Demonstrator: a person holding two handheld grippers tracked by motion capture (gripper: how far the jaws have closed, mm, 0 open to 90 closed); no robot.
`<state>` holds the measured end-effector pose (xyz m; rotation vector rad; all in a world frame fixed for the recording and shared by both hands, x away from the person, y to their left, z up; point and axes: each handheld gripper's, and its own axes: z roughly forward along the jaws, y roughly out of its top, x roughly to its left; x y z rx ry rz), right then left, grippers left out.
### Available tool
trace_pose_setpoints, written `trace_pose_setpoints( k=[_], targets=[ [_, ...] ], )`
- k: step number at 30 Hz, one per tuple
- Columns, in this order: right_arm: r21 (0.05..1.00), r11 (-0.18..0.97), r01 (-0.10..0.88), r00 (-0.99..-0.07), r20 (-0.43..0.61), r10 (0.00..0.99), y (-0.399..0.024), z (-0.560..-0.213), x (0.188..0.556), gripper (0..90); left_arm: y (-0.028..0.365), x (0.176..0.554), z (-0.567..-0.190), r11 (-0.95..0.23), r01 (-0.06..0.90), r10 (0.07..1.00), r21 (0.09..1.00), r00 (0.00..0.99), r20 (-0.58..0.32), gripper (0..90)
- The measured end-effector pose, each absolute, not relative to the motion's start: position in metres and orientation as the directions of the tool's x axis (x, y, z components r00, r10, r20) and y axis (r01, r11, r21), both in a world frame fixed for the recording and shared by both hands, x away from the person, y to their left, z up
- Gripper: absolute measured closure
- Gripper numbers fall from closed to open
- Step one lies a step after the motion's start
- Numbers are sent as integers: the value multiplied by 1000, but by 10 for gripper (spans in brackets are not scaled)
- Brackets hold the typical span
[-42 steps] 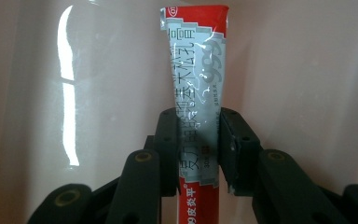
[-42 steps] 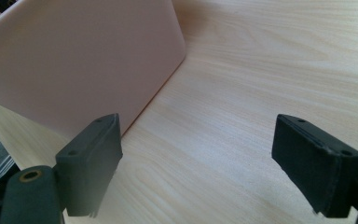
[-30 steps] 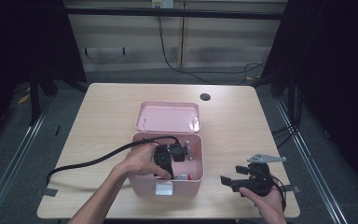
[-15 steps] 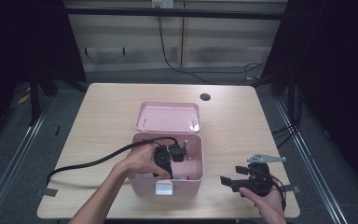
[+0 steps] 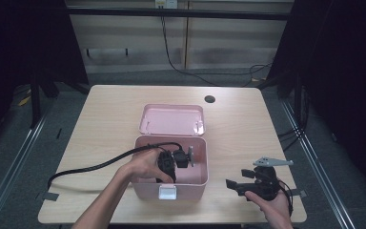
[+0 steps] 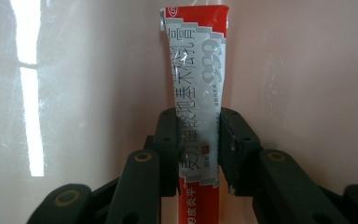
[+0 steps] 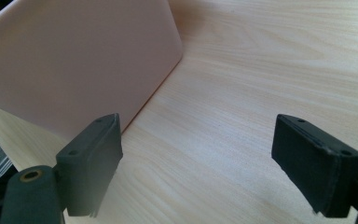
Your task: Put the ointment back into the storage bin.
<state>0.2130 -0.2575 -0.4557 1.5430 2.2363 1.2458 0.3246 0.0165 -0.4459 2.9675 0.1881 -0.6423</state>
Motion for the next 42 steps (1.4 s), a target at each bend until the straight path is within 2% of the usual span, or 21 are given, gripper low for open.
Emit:
trace_pose_setpoints(
  k=[6, 10, 22, 23, 27, 32, 34, 42],
  targets=[
    [696, 129, 706, -458, 310, 833, -257, -456, 213, 160, 13, 325, -451, -991, 127, 98, 44, 905, -415, 700],
    [698, 136, 703, -461, 303, 834, -257, -456, 213, 160, 14, 326, -449, -991, 117, 76, 69, 899, -430, 709],
    [699, 138, 702, -463, 302, 833, -257, -456, 213, 160, 14, 324, -444, -987, 139, 96, 78, 907, -411, 678],
    [699, 138, 702, -464, 301, 833, -257, -456, 213, 160, 16, 326, -440, -983, 165, 116, 85, 905, -410, 673],
    [701, 137, 700, -464, 301, 833, -257, -455, 213, 160, 20, 329, -431, -971, 219, 169, 93, 910, -380, 639],
    [700, 134, 702, -461, 303, 834, -257, -455, 213, 160, 25, 328, -421, -963, 230, 168, 141, 920, -354, 619],
    [700, 135, 701, -463, 303, 833, -257, -455, 213, 160, 26, 325, -417, -960, 231, 175, 158, 935, -309, 597],
    [701, 135, 701, -463, 302, 834, -257, -455, 213, 160, 35, 322, -402, -950, 239, 178, 200, 944, -279, 570]
  ],
)
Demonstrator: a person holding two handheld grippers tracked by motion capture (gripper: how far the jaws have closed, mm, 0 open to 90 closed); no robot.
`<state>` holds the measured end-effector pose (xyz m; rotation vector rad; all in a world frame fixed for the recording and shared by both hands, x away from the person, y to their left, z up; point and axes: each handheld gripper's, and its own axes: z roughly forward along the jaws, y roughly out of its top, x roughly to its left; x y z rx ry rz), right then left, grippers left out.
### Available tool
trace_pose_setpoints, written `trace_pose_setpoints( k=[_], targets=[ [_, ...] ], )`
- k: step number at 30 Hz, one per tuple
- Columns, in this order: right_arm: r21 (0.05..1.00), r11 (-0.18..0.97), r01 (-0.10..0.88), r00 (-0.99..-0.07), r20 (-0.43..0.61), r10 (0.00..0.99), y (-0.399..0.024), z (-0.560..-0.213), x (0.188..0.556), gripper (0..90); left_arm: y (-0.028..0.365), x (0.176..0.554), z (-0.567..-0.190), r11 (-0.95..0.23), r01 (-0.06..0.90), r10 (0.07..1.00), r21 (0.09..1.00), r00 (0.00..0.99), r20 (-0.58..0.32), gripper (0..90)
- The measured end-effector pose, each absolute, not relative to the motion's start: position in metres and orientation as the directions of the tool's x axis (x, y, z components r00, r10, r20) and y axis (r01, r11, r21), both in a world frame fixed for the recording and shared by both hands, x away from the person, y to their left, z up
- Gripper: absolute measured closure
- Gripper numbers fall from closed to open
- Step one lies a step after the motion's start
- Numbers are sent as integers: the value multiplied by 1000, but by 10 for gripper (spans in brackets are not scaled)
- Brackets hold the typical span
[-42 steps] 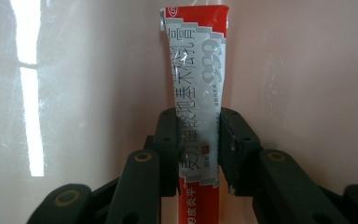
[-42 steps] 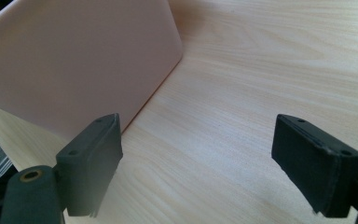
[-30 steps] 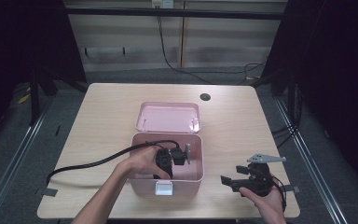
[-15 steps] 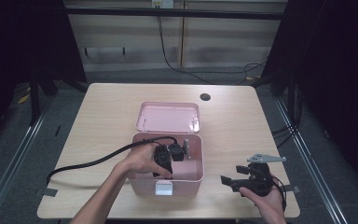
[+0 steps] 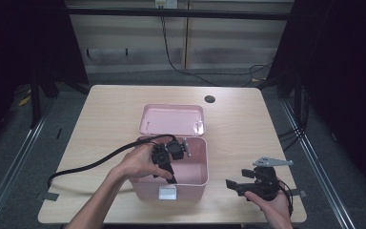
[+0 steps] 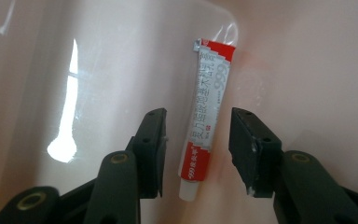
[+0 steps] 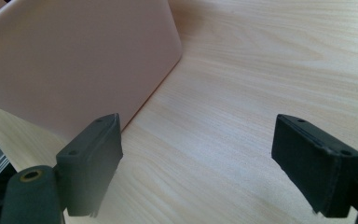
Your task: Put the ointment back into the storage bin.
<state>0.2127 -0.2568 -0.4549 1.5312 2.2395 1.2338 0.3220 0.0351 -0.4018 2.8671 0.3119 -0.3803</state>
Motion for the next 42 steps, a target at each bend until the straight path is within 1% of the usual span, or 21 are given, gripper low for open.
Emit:
trace_pose_setpoints(
  k=[1, 7, 9, 12, 13, 15, 17, 23, 28, 30, 36, 42],
  targets=[
    [700, 135, 701, -462, 302, 834, -257, -455, 213, 160, 37, 322, -396, -942, 250, 186, 223, 944, -272, 581],
    [700, 132, 702, -460, 303, 835, -257, -455, 213, 160, 47, 323, -382, -928, 256, 183, 272, 947, -265, 576],
    [700, 130, 702, -458, 304, 835, -257, -455, 213, 160, 53, 324, -377, -903, 295, 212, 312, 938, -273, 570],
    [701, 132, 701, -461, 304, 834, -257, -455, 213, 160, 60, 326, -376, -898, 302, 213, 319, 934, -286, 551],
    [700, 134, 701, -462, 303, 834, -257, -455, 213, 160, 67, 327, -374, -898, 302, 218, 319, 937, -271, 543],
    [698, 128, 704, -456, 307, 835, -257, -455, 213, 160, 71, 326, -372, -893, 305, 219, 333, 937, -271, 534],
    [697, 128, 705, -455, 307, 836, -257, -455, 213, 160, 75, 327, -368, -892, 296, 211, 341, 941, -266, 503],
    [698, 126, 705, -454, 308, 836, -257, -455, 213, 160, 80, 327, -360, -874, 319, 223, 367, 934, -280, 437],
    [698, 127, 705, -454, 307, 836, -257, -455, 213, 159, 81, 324, -357, -876, 308, 217, 370, 939, -269, 428],
    [699, 127, 704, -456, 307, 836, -257, -455, 213, 159, 83, 324, -356, -872, 306, 219, 382, 942, -254, 423],
    [699, 128, 704, -456, 306, 836, -258, -455, 213, 160, 90, 321, -347, -855, 308, 215, 417, 943, -255, 400],
    [699, 127, 703, -456, 306, 836, -257, -455, 213, 160, 102, 321, -341, -845, 312, 222, 435, 944, -246, 399]
  ],
)
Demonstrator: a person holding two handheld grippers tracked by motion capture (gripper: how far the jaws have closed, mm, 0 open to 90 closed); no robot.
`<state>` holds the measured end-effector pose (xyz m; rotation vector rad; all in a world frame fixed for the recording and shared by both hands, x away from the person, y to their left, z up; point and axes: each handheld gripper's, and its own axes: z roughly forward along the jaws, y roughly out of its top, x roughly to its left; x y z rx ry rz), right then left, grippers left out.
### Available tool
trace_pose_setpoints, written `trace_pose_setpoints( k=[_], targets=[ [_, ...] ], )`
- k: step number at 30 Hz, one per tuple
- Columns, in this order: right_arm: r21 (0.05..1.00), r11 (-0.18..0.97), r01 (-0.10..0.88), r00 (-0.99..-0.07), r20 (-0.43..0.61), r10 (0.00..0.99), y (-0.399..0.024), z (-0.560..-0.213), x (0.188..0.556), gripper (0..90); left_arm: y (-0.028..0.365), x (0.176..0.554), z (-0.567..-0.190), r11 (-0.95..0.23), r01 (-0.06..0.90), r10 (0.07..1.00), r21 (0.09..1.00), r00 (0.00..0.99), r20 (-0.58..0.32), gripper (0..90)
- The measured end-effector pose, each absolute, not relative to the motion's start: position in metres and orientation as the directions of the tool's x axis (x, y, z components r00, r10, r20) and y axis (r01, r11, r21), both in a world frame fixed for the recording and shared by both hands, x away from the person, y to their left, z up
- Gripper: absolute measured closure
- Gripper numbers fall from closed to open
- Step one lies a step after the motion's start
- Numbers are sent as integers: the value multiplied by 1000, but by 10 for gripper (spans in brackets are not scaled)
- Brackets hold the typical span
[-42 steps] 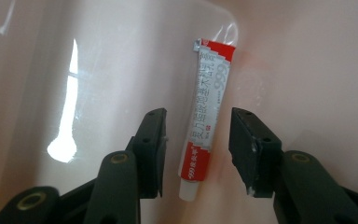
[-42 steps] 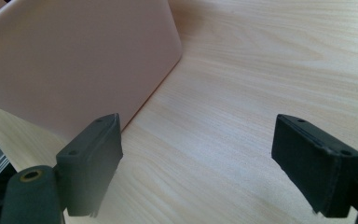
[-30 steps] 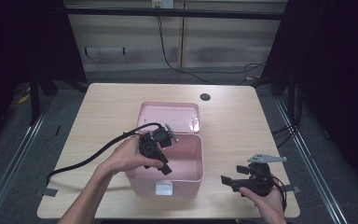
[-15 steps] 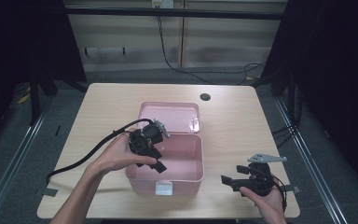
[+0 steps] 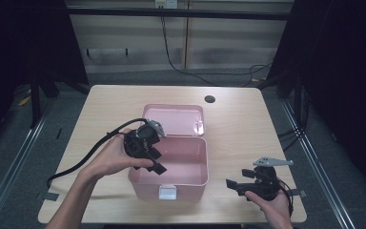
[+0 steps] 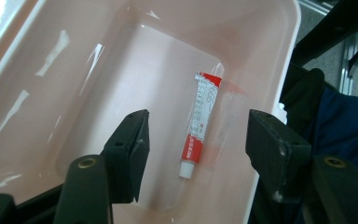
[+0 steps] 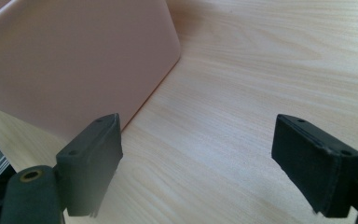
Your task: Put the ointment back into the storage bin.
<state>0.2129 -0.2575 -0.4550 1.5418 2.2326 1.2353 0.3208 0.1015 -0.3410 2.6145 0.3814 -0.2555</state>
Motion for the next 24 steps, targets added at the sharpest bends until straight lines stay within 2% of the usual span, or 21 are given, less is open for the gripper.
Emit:
trace_pose_setpoints(
  k=[6, 12, 18, 24],
  targets=[
    [697, 125, 706, -453, 308, 837, -258, -455, 213, 159, 116, 320, -340, -837, 326, 248, 440, 942, -227, 410],
    [697, 126, 706, -452, 307, 838, -258, -455, 213, 158, 125, 317, -339, -853, 305, 233, 424, 949, -212, 418],
    [697, 126, 706, -452, 306, 838, -258, -455, 213, 159, 143, 314, -331, -819, 340, 274, 462, 940, -205, 409],
    [699, 126, 704, -453, 305, 838, -258, -455, 213, 159, 162, 311, -333, -824, 357, 298, 441, 934, -200, 409]
  ],
)
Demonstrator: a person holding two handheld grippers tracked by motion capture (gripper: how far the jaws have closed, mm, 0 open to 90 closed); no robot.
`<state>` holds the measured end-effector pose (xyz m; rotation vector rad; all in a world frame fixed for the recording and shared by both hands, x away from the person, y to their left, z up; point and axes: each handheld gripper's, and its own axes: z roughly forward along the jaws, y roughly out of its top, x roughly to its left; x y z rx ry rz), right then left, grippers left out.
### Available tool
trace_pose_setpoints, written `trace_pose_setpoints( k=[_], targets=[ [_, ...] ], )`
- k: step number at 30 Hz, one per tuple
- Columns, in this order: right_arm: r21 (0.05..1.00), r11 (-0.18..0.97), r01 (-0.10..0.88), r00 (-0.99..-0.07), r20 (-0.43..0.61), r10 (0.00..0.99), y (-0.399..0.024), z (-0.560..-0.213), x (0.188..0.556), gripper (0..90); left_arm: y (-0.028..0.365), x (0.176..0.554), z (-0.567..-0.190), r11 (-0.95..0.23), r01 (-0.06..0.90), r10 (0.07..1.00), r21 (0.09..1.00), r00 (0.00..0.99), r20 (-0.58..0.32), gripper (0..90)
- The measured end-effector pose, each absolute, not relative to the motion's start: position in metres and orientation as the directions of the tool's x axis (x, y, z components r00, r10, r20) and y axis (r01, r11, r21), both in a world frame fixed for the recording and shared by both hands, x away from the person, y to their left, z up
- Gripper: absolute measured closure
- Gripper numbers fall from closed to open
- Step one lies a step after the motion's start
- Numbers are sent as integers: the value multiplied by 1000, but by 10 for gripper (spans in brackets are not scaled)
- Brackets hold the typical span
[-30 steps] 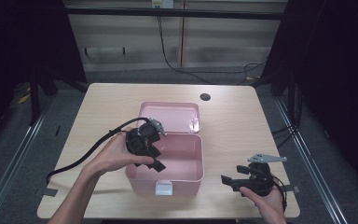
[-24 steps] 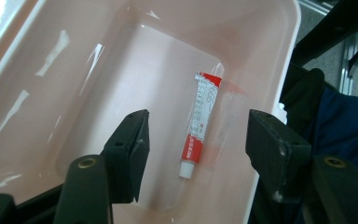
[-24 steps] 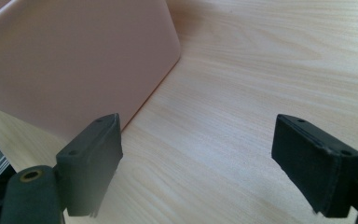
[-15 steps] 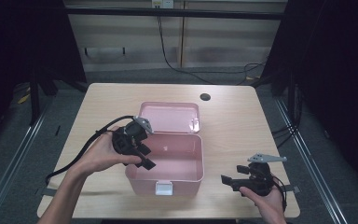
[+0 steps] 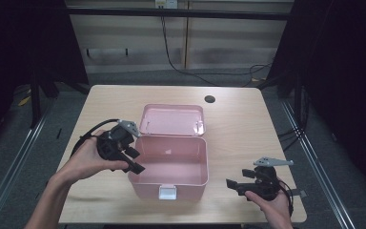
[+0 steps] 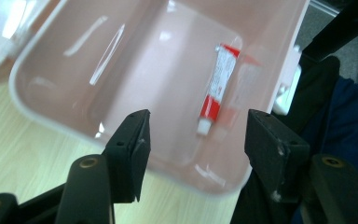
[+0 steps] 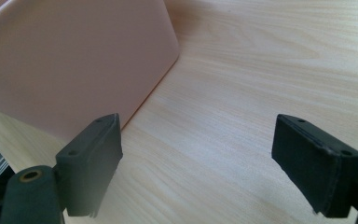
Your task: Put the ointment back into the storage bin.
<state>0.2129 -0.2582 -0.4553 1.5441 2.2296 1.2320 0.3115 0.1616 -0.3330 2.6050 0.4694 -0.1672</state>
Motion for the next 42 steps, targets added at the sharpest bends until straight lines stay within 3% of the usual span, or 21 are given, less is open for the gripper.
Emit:
trace_pose_setpoints(
  k=[8, 16, 42],
  targets=[
    [697, 121, 706, -447, 307, 840, -258, -456, 213, 159, 195, 303, -332, -748, 409, 360, 523, 912, -198, 392],
    [698, 123, 705, -449, 305, 840, -258, -456, 213, 159, 219, 303, -352, -736, 472, 416, 486, 881, -224, 366],
    [688, 133, 713, -440, 292, 849, -256, -457, 214, 170, 271, 294, -410, -607, 580, 563, 544, 796, -221, 376]
  ],
)
